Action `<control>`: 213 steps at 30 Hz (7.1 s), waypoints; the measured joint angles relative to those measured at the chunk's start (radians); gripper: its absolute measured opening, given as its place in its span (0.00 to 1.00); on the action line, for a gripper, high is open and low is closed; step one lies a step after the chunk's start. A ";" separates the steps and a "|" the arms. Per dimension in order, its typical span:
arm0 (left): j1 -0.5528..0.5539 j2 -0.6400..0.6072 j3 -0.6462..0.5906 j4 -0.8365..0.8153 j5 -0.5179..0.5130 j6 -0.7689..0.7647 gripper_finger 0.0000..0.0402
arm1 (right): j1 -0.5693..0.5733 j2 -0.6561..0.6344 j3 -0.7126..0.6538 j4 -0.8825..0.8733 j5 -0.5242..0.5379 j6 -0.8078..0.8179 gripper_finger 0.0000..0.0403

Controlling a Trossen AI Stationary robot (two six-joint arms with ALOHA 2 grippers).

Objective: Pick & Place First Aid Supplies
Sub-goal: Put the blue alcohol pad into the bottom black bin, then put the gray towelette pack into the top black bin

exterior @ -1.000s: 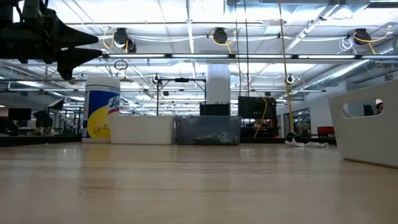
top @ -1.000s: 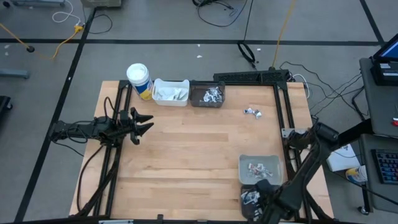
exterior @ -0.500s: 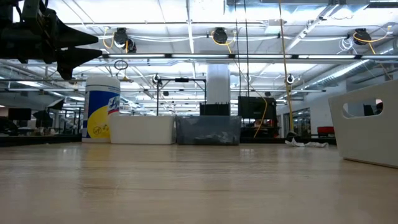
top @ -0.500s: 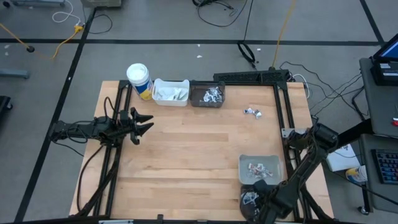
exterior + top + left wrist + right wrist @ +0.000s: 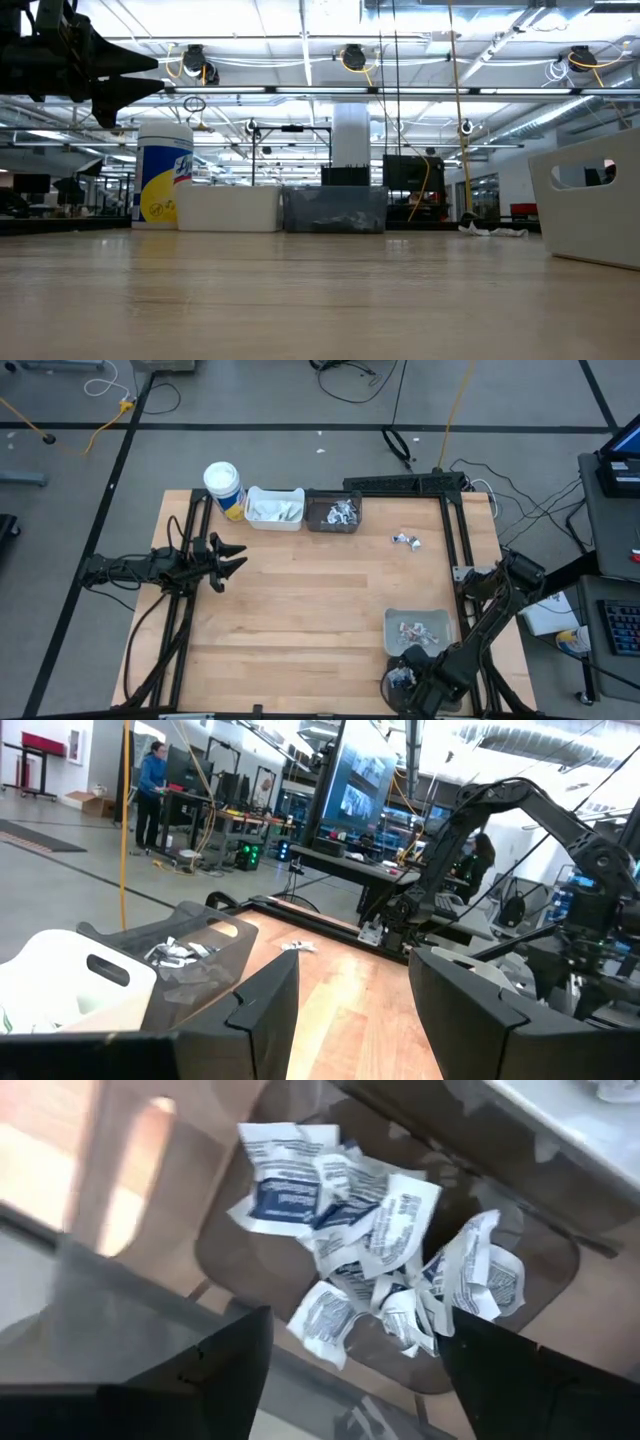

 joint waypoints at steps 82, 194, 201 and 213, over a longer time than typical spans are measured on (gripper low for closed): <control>0.000 0.000 0.000 0.000 0.000 0.000 0.49 | -1.718 0.031 -0.136 -0.100 -0.128 -1.739 0.65; 0.000 0.000 0.000 0.000 0.000 0.000 0.49 | 0.047 -0.064 0.144 -0.194 0.003 0.021 0.00; 0.000 0.000 0.000 0.000 0.000 0.000 0.49 | 0.047 0.042 0.126 -0.089 0.004 -0.007 0.00; 0.000 0.000 0.000 0.000 0.000 0.000 0.49 | 0.042 0.086 0.088 -0.060 0.004 -0.008 0.09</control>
